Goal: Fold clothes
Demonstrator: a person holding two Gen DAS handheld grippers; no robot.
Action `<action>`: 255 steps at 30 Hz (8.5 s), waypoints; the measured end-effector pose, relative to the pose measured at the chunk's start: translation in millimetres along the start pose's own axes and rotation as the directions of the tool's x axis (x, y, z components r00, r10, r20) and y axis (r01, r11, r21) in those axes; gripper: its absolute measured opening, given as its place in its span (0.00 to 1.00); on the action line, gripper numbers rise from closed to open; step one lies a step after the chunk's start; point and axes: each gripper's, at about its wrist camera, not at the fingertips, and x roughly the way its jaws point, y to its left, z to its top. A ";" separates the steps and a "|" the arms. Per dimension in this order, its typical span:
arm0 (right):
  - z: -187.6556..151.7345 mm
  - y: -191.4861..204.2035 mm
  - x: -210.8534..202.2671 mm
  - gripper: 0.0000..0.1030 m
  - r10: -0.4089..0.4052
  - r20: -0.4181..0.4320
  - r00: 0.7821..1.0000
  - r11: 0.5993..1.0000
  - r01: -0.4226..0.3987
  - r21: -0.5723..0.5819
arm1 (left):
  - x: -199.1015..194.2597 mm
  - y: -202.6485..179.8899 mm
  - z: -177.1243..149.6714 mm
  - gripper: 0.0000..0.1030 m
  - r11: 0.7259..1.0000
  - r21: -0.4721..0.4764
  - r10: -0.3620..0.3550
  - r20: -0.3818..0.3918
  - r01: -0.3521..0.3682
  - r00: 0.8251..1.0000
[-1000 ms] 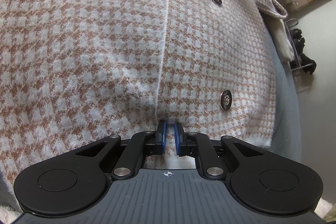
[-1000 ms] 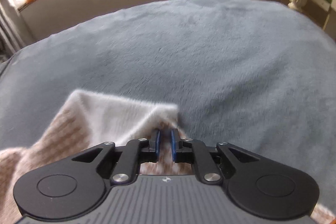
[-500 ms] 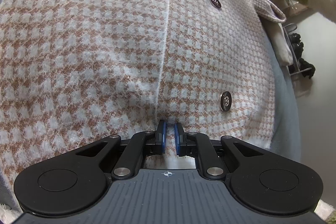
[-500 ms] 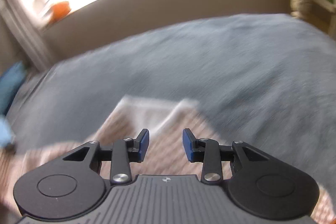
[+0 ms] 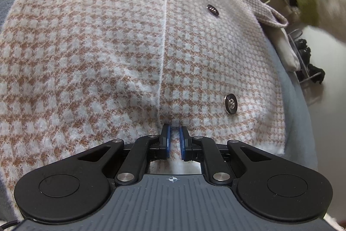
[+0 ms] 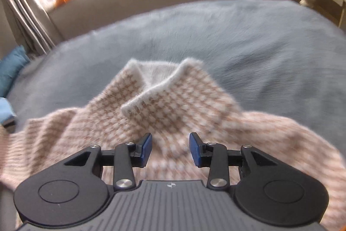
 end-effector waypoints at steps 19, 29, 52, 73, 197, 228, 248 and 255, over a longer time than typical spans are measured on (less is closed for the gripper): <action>-294.7 -48.7 -217.0 0.37 0.007 -0.301 0.954 0.973 -0.076 -0.217 | -1.1 -16.3 -17.4 0.10 0.991 0.114 0.049 0.139 -0.065 0.989; -338.3 -90.6 -262.9 0.42 -0.012 -0.255 0.967 0.989 0.050 0.142 | -4.8 -12.3 -19.3 0.10 0.994 0.092 0.044 0.145 -0.058 0.989; -364.3 -82.5 -260.3 0.04 -0.084 -0.273 0.958 0.974 0.137 0.182 | -5.8 -15.2 -19.5 0.10 0.994 0.087 0.047 0.134 -0.059 0.990; -309.3 38.0 -244.0 0.14 0.011 -0.205 0.979 0.943 -0.079 -0.324 | -11.7 -45.8 -34.3 0.17 0.950 0.287 0.089 0.136 -0.125 0.987; -212.0 -61.9 -169.2 0.30 -0.127 -0.302 0.945 0.944 0.022 -0.328 | 59.5 -77.3 104.5 0.32 0.947 0.211 0.279 -0.173 -0.241 0.945; -10.5 -112.9 29.3 0.12 -0.193 -0.159 0.968 0.980 0.182 -0.083 | 63.3 -68.5 96.8 0.33 0.958 0.214 0.227 -0.149 -0.193 0.962; 27.9 -75.4 66.0 0.11 -0.104 -0.148 0.984 0.992 0.112 0.049 | 49.4 -58.6 93.8 0.33 0.969 0.172 0.197 -0.116 -0.176 0.973; 52.5 -93.2 102.5 0.09 -0.136 -0.145 0.980 0.966 0.164 0.200 | 54.8 -62.6 91.2 0.33 0.962 0.203 0.206 -0.107 -0.182 0.973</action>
